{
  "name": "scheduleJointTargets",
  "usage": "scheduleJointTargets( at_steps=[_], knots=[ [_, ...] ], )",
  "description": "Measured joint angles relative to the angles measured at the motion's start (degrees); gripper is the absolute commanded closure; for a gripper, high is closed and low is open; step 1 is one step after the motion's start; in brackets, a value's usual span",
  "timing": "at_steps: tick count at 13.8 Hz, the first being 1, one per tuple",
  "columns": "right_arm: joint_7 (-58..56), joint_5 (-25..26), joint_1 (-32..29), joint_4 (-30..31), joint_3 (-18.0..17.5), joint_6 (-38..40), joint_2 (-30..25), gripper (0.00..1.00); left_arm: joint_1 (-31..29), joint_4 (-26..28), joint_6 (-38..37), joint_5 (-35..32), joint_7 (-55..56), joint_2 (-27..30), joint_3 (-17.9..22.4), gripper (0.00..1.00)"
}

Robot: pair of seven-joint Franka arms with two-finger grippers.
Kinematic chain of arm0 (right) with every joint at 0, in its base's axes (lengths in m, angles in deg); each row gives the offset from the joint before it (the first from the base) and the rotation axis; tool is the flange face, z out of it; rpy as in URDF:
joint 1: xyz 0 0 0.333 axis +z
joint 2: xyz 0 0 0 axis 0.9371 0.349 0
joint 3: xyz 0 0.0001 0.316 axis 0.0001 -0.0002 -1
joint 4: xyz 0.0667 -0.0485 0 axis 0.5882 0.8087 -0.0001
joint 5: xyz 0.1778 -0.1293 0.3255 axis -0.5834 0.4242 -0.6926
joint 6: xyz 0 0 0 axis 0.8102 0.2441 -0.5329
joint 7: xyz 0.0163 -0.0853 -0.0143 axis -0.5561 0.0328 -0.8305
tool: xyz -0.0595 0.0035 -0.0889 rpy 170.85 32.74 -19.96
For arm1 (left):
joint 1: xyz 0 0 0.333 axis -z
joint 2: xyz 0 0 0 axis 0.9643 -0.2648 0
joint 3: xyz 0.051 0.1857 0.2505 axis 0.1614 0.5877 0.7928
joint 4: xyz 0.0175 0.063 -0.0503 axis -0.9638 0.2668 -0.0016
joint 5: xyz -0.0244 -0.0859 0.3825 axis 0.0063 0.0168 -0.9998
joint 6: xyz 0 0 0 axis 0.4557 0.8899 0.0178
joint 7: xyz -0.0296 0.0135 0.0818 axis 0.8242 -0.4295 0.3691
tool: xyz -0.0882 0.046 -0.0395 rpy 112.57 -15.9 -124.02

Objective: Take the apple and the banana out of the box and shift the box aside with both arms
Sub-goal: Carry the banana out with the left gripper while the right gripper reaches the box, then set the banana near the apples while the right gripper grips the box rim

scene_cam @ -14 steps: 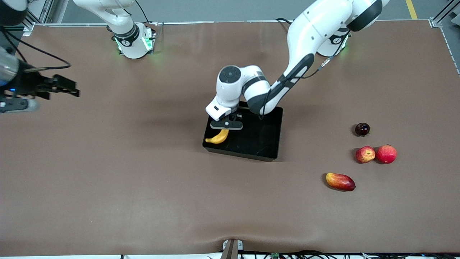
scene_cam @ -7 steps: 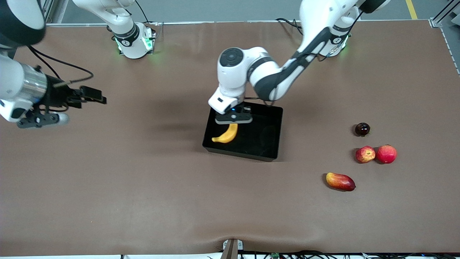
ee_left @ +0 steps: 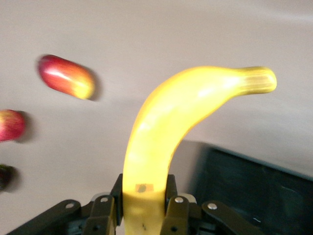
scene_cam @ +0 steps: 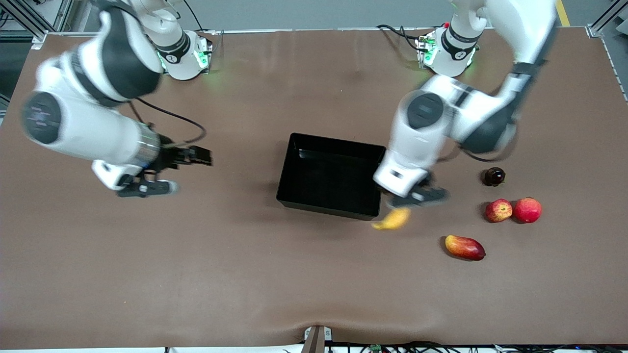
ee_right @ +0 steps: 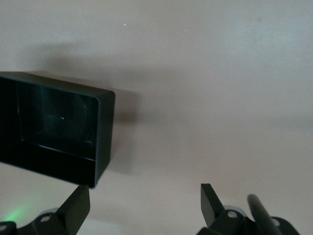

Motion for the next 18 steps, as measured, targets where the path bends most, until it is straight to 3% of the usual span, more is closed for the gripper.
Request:
scheduleJointTargets(
  at_steps=[3, 7, 9, 11, 12, 14, 15, 18],
  knots=[
    [2.6, 0.0, 3.7, 2.8, 0.0, -7.7, 3.4, 0.0, -8.5, 2.5, 0.0, 0.1, -3.6, -1.1, 0.1, 1.0],
    [12.0, 0.0, 11.9, 8.7, -0.1, -21.3, 8.1, 0.0, -15.2, 7.8, -0.1, 0.1, -4.4, -1.0, 0.0, 1.0],
    [16.7, 0.2, 16.8, 9.6, 0.0, -25.1, 11.4, 0.0, -17.9, 13.9, 1.7, 0.1, -4.4, 0.9, -0.1, 1.0],
    [18.6, 1.7, 19.2, 9.6, 0.1, -26.3, 13.9, 0.0, -21.4, 21.7, 8.4, 0.1, -4.3, 2.4, -0.1, 1.0],
    [20.5, 3.3, 19.9, 9.7, 0.2, -26.7, 14.9, 0.19, -22.8, 25.1, 11.4, 0.1, -4.4, 2.5, 0.0, 1.0],
    [24.7, 7.2, 21.3, 9.7, 0.1, -28.6, 16.6, 0.79, -24.5, 30.7, 16.1, -0.6, -4.6, 2.4, 0.1, 1.0],
    [25.6, 8.2, 21.8, 9.7, 0.1, -28.9, 17.1, 1.0, -24.8, 32.3, 17.0, -2.1, -4.8, 2.4, 0.1, 1.0],
    [26.1, 8.9, 21.9, 9.7, 0.4, -28.8, 17.4, 1.0, -24.8, 33.8, 17.9, -9.4, -5.0, 0.7, -0.1, 1.0]
  ],
)
